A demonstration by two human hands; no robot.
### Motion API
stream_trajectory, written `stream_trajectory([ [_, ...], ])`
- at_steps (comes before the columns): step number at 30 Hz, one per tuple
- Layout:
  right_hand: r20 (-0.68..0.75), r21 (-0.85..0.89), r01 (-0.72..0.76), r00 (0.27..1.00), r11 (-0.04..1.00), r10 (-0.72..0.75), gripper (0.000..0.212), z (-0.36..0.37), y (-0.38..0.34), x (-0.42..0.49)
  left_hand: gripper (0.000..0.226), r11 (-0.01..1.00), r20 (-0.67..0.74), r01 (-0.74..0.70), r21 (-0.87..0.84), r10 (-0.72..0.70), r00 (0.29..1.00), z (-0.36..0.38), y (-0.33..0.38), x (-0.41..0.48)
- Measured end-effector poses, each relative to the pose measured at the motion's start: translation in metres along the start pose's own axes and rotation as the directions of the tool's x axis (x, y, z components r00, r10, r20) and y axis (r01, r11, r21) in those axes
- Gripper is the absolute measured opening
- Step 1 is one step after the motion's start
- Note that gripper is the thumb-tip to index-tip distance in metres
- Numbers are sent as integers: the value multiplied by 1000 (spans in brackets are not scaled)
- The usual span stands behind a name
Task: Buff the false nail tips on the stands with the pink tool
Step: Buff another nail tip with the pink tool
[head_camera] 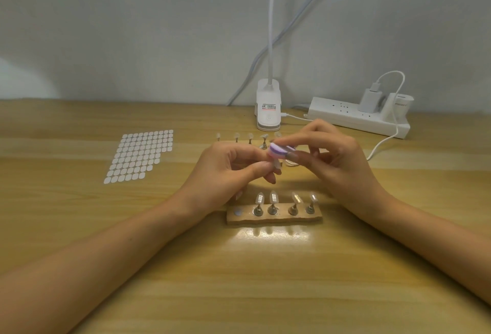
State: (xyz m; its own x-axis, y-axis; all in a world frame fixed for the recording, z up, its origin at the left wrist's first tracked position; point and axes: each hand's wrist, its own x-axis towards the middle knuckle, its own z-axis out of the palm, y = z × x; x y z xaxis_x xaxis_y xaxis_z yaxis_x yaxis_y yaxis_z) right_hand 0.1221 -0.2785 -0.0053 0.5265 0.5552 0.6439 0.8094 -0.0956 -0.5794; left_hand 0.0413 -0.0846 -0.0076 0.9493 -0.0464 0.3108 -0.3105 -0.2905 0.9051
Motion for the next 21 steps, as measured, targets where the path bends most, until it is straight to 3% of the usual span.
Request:
stream_trajectory([
  [4, 32, -11, 46, 998, 999, -45, 23, 2, -1, -1, 12, 1000, 17, -17, 6, 17, 1000, 1, 1, -1],
  [8, 12, 27, -48, 999, 998, 48, 24, 0, -1, 0, 11, 1000, 14, -7, 9, 7, 1000, -1, -1, 0],
  [11, 42, 10, 21, 999, 1000, -22, 24, 1, -3, -1, 13, 999, 34, -31, 13, 31, 999, 1, 0, -2],
  [15, 16, 41, -59, 998, 997, 58, 24, -1, -2, 1, 11, 1000, 22, -4, 13, 3, 1000, 0, -1, 0],
  [19, 43, -34, 81, 996, 996, -80, 23, 3, -4, -1, 15, 1000, 31, -20, 15, 20, 999, 0, 0, -1],
  [21, 36, -55, 67, 997, 996, -65, 23, 2, -2, -2, 14, 1000, 27, -11, 10, 11, 1000, 0, 0, -1],
])
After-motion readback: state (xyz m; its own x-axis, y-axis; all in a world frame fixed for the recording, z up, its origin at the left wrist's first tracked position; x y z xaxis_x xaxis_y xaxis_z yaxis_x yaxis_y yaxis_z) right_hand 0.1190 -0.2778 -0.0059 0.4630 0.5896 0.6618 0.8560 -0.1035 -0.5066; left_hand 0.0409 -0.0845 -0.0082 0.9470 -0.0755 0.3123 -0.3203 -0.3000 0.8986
